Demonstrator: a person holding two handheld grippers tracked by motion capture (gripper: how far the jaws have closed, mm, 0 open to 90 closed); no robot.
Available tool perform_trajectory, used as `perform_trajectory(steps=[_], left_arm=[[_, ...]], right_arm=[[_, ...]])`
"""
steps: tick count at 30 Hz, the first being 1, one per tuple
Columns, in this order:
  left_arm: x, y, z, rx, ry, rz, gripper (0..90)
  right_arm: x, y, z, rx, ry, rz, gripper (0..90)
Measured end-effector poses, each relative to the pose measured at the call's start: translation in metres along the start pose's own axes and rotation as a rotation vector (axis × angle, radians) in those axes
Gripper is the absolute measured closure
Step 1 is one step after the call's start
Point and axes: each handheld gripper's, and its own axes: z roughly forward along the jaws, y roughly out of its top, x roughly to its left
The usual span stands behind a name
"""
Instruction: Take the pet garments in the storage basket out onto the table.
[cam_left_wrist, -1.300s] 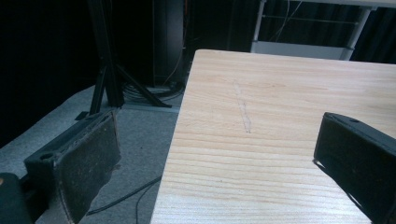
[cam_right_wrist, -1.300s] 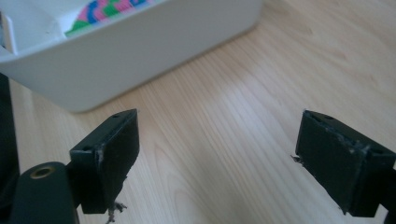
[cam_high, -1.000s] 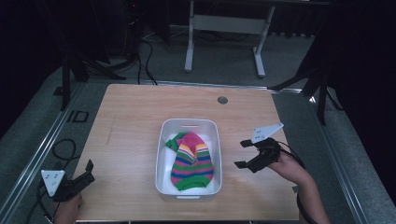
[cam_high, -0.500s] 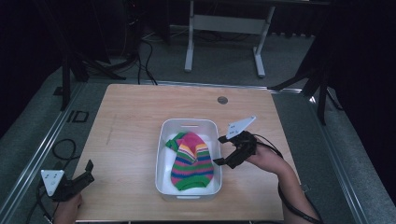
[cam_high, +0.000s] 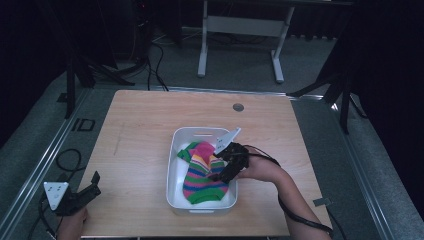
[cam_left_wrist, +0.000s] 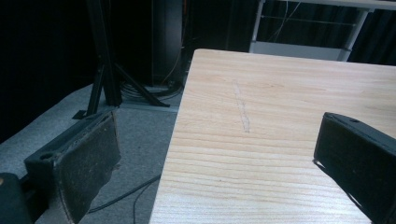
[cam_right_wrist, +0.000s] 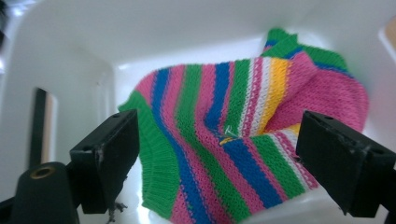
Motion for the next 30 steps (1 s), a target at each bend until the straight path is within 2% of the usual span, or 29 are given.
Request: perform_trajectory(steps=[4, 6, 9, 13, 14, 17, 18, 19, 21, 22, 25, 29, 30], left_arm=[[0.0, 0.0, 0.0, 0.001, -0.001, -0.002, 0.9], [0.0, 0.0, 0.0, 0.003, -0.001, -0.002, 0.9], [0.0, 0.0, 0.0, 0.006, -0.001, -0.002, 0.9], [0.0, 0.0, 0.0, 0.006, -0.002, -0.002, 0.9], [0.0, 0.0, 0.0, 0.007, -0.001, -0.002, 0.9], [0.0, 0.0, 0.0, 0.007, -0.001, -0.001, 0.9], [0.0, 0.0, 0.0, 0.008, -0.001, -0.002, 0.9], [0.0, 0.0, 0.0, 0.008, -0.001, -0.002, 0.9], [0.0, 0.0, 0.0, 0.007, 0.0, -0.001, 1.0], [0.0, 0.0, 0.0, 0.007, 0.0, -0.002, 0.9], [0.001, 0.0, 0.0, 0.008, 0.001, -0.002, 1.0], [0.0, 0.0, 0.0, 0.008, 0.002, -0.003, 0.9], [0.0, 0.0, 0.0, 0.008, 0.002, -0.003, 0.9]], right_arm=[[0.005, 0.004, 0.015, 0.066, 0.001, -0.055, 20.2], [0.008, 0.006, 0.022, 0.091, 0.007, -0.081, 20.3], [0.012, 0.008, 0.032, 0.155, -0.003, -0.122, 21.2], [0.015, 0.009, 0.047, 0.235, -0.019, -0.147, 23.3], [0.016, 0.009, 0.051, 0.259, -0.022, -0.157, 25.9], [0.019, 0.008, 0.059, 0.335, -0.07, -0.198, 32.7], [0.02, 0.008, 0.06, 0.348, -0.073, -0.211, 39.4], [0.021, 0.008, 0.061, 0.355, -0.08, -0.223, 49.5], [0.022, 0.009, 0.062, 0.367, -0.085, -0.233, 52.5], [0.022, 0.009, 0.062, 0.379, -0.099, -0.241, 80.1], [0.021, 0.009, 0.056, 0.344, -0.064, -0.221, 83.6], [0.022, 0.013, 0.042, 0.283, -0.09, -0.217, 84.1], [0.022, 0.013, 0.042, 0.283, -0.09, -0.217, 84.1]])
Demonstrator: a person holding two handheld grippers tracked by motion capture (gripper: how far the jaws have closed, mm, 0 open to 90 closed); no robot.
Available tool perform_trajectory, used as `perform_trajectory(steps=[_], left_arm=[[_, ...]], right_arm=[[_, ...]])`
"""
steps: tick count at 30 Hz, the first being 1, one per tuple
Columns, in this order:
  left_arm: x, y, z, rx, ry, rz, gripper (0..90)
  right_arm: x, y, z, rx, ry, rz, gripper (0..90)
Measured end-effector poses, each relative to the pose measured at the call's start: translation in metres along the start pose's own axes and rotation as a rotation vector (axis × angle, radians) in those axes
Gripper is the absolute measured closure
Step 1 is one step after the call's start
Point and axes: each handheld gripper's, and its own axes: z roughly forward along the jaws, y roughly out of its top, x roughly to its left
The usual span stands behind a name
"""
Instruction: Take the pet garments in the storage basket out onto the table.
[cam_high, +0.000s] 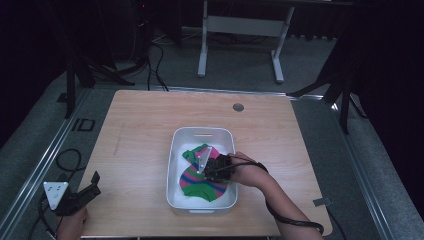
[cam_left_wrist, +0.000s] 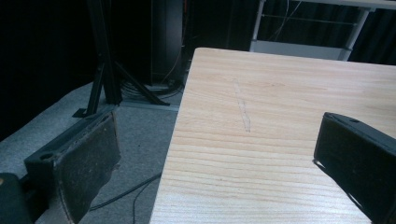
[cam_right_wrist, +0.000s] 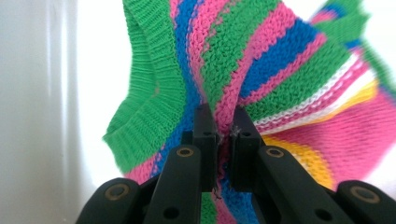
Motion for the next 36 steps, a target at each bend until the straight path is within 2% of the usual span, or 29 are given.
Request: perform_trajectory(steps=[1, 2, 5, 10, 11, 15, 17, 19, 20, 21, 27, 30, 31, 32, 35, 36], left_arm=[[0.0, 0.0, 0.0, 0.0, 0.001, 0.0, 0.9], [0.0, 0.0, 0.0, 0.0, 0.002, 0.0, 0.9], [0.0, 0.0, 0.0, 0.0, 0.003, 0.001, 0.9], [0.0, 0.0, 0.0, 0.002, 0.003, 0.001, 0.9], [0.0, 0.0, 0.0, 0.002, 0.003, 0.001, 0.9], [0.0, 0.0, 0.0, 0.003, 0.003, 0.0, 0.9], [0.0, 0.0, 0.0, 0.001, 0.004, -0.001, 1.0], [0.0, 0.0, 0.0, 0.003, 0.005, 0.0, 0.9], [0.0, 0.0, 0.0, 0.003, 0.005, 0.0, 0.9], [0.0, 0.0, 0.0, 0.003, 0.005, 0.0, 0.9], [0.0, 0.0, 0.001, 0.004, 0.007, 0.0, 0.9], [0.0, 0.0, 0.001, 0.005, 0.007, 0.0, 0.9], [0.0, 0.0, 0.001, 0.005, 0.007, -0.001, 0.9], [0.0, 0.0, 0.001, 0.005, 0.007, 0.0, 0.9], [0.0, 0.0, 0.001, 0.005, 0.008, 0.001, 0.9], [0.0, 0.0, 0.001, 0.005, 0.008, 0.001, 1.0]], right_arm=[[-0.001, 0.0, -0.005, -0.02, -0.004, 0.008, 84.2], [-0.003, 0.001, -0.016, -0.064, -0.02, 0.006, 84.2], [-0.004, 0.003, -0.032, -0.121, -0.048, 0.008, 84.2], [-0.005, 0.006, -0.056, -0.187, -0.079, 0.014, 84.2], [-0.005, 0.006, -0.056, -0.187, -0.079, 0.014, 84.2], [-0.007, 0.008, -0.079, -0.268, -0.097, 0.025, 84.2], [-0.007, 0.008, -0.083, -0.281, -0.105, 0.021, 84.2], [-0.007, 0.01, -0.098, -0.318, -0.128, 0.018, 84.2], [-0.007, 0.01, -0.098, -0.318, -0.128, 0.018, 84.2], [-0.008, 0.011, -0.109, -0.341, -0.135, 0.022, 84.2], [-0.014, 0.011, -0.141, -0.393, -0.194, 0.031, 84.1], [-0.016, 0.006, -0.156, -0.422, -0.223, 0.046, 84.1], [-0.016, 0.006, -0.156, -0.422, -0.223, 0.046, 84.1], [-0.018, 0.001, -0.164, -0.439, -0.24, 0.063, 84.1], [-0.02, -0.006, -0.172, -0.454, -0.257, 0.082, 84.1], [-0.022, -0.013, -0.178, -0.46, -0.278, 0.1, 84.1]])
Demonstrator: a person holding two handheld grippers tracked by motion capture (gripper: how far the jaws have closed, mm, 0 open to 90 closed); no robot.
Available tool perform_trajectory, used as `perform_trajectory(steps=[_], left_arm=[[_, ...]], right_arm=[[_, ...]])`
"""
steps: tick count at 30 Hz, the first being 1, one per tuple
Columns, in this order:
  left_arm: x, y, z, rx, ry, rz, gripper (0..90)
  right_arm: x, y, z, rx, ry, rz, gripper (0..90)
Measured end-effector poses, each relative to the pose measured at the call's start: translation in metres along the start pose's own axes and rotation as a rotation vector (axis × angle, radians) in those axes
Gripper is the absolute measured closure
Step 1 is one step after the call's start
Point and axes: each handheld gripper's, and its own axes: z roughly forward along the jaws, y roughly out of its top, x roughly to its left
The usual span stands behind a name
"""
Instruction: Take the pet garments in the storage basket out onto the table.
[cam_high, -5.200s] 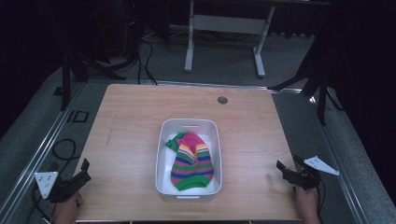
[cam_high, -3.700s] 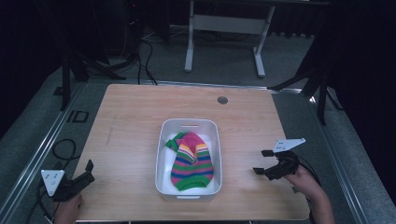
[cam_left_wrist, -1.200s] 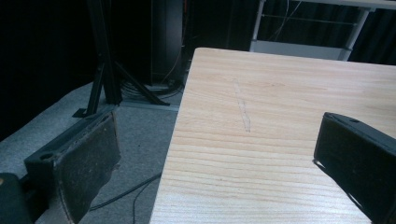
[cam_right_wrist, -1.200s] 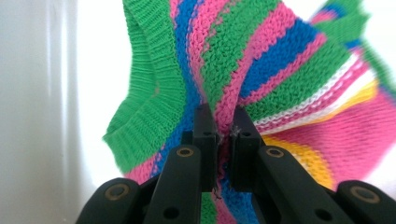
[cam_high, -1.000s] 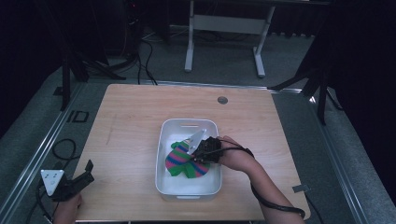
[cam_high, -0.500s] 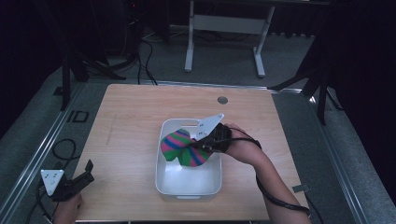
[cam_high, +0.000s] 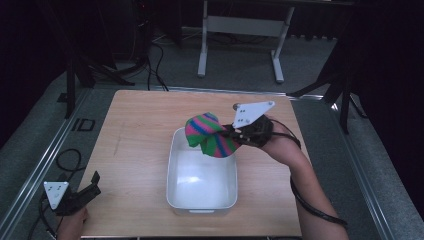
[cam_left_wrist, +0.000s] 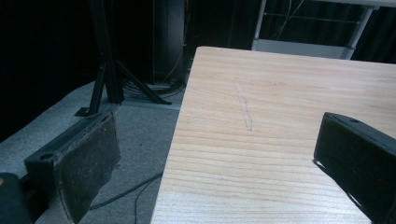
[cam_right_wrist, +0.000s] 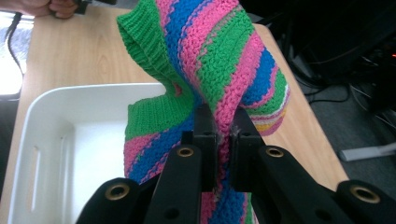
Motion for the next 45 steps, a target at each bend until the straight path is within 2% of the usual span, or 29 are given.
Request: perform_trajectory(steps=[3, 6, 12, 13, 20, 24, 28, 30, 31, 37, 38, 39, 40, 42, 45], left_arm=[[0.0, 0.0, 0.0, 0.0, 0.001, 0.001, 0.9], [0.0, 0.0, 0.0, 0.0, 0.001, 0.001, 0.9], [0.0, 0.0, 0.0, -0.002, 0.001, 0.001, 1.0], [-0.001, 0.0, 0.0, -0.002, 0.002, 0.002, 0.9], [-0.001, 0.0, 0.0, -0.002, 0.004, 0.002, 0.9], [-0.001, 0.0, 0.0, 0.0, 0.005, 0.008, 0.9], [-0.001, 0.0, 0.0, 0.001, 0.004, 0.008, 1.0], [-0.001, 0.0, 0.0, 0.001, 0.004, 0.008, 1.0], [-0.001, 0.0, 0.0, 0.001, 0.003, 0.007, 0.9], [-0.001, 0.0, 0.0, 0.0, 0.001, 0.008, 0.9], [-0.001, 0.0, 0.0, 0.0, 0.001, 0.008, 0.9], [-0.001, 0.0, 0.0, -0.001, 0.001, 0.008, 0.9], [-0.001, 0.0, 0.0, 0.0, 0.002, 0.009, 0.9], [-0.001, 0.0, 0.0, 0.001, 0.001, 0.01, 0.9], [-0.001, 0.0, 0.0, 0.0, 0.001, 0.01, 0.9]], right_arm=[[-0.004, -0.004, -0.007, 0.0, -0.021, 0.013, 84.1], [-0.014, -0.014, -0.022, 0.007, -0.065, 0.045, 84.0], [-0.023, -0.031, -0.039, 0.017, -0.11, 0.092, 84.0], [-0.026, -0.038, -0.044, 0.026, -0.129, 0.116, 84.0], [-0.035, -0.071, -0.062, 0.038, -0.178, 0.192, 84.0], [-0.038, -0.092, -0.066, 0.042, -0.204, 0.239, 84.0], [-0.04, -0.113, -0.06, 0.058, -0.23, 0.304, 84.0], [-0.041, -0.119, -0.057, 0.065, -0.233, 0.314, 84.0], [-0.041, -0.13, -0.05, 0.081, -0.241, 0.344, 83.9], [-0.041, -0.154, -0.029, 0.105, -0.252, 0.406, 83.9], [-0.04, -0.166, -0.019, 0.113, -0.259, 0.44, 83.9], [-0.04, -0.171, -0.015, 0.115, -0.259, 0.453, 83.9], [-0.04, -0.178, -0.01, 0.121, -0.257, 0.475, 83.8], [-0.04, -0.182, -0.007, 0.128, -0.254, 0.479, 83.8], [-0.036, -0.199, 0.007, 0.148, -0.243, 0.525, 83.8]])
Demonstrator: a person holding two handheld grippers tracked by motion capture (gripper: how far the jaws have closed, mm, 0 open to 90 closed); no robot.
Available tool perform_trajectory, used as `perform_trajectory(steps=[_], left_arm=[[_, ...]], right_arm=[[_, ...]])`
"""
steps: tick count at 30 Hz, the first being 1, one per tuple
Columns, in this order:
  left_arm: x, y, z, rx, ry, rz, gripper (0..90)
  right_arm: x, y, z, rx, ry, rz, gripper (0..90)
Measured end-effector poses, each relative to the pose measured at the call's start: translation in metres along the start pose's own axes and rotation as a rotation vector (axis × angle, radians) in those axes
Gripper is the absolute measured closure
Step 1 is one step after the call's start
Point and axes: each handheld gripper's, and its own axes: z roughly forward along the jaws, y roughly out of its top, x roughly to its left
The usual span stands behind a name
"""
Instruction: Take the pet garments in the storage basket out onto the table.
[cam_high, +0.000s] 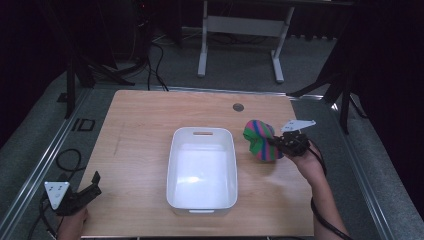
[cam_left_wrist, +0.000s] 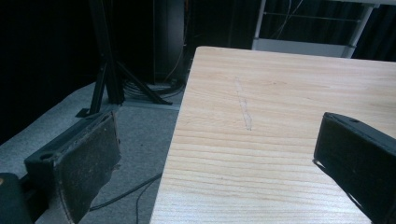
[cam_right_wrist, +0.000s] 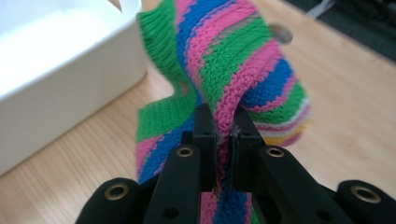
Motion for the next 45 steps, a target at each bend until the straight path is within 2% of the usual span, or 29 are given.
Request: perform_trajectory(steps=[4, 10, 15, 19, 20, 23, 25, 27, 29, 35, 38, 40, 45], left_arm=[[0.0, 0.0, 0.0, 0.001, 0.0, 0.001, 0.9], [0.0, 0.0, 0.0, 0.001, 0.0, -0.001, 1.0], [-0.001, 0.0, 0.0, -0.001, 0.004, 0.002, 0.9], [-0.001, 0.0, 0.0, 0.001, 0.004, 0.002, 1.0], [-0.001, 0.0, 0.0, 0.001, 0.005, 0.002, 1.0], [-0.001, 0.0, 0.0, 0.001, 0.006, 0.003, 0.9], [-0.001, 0.0, 0.0, 0.001, 0.006, 0.003, 0.9], [-0.001, 0.0, 0.0, 0.001, 0.007, 0.003, 0.9], [-0.001, 0.0, 0.0, 0.001, 0.007, 0.003, 0.9], [-0.001, 0.0, 0.0, -0.001, 0.006, 0.002, 0.9], [-0.001, 0.0, 0.0, -0.001, 0.006, 0.002, 0.9], [-0.001, 0.0, 0.0, -0.002, 0.005, 0.002, 0.9], [-0.001, 0.0, 0.0, -0.002, 0.003, 0.001, 0.9]], right_arm=[[-0.001, -0.015, 0.017, 0.037, 0.011, 0.035, 83.8], [0.002, -0.033, 0.041, 0.093, 0.038, 0.062, 83.7], [0.007, -0.045, 0.057, 0.116, 0.056, 0.076, 83.3], [0.008, -0.048, 0.06, 0.106, 0.06, 0.089, 82.0], [0.009, -0.048, 0.059, 0.107, 0.058, 0.086, 80.6], [0.011, -0.043, 0.052, 0.093, 0.038, 0.066, 68.9], [0.013, -0.039, 0.044, 0.066, 0.034, 0.055, 59.1], [0.014, -0.034, 0.034, 0.034, 0.02, 0.042, 55.5], [0.015, -0.029, 0.024, -0.002, 0.009, 0.035, 47.5], [0.017, -0.021, 0.001, -0.069, -0.014, 0.039, 28.1], [0.014, -0.022, -0.006, -0.105, -0.024, 0.07, 18.9], [0.012, -0.025, -0.009, -0.114, -0.03, 0.078, 13.7], [0.008, -0.036, -0.016, -0.144, -0.025, 0.091, 13.4]])
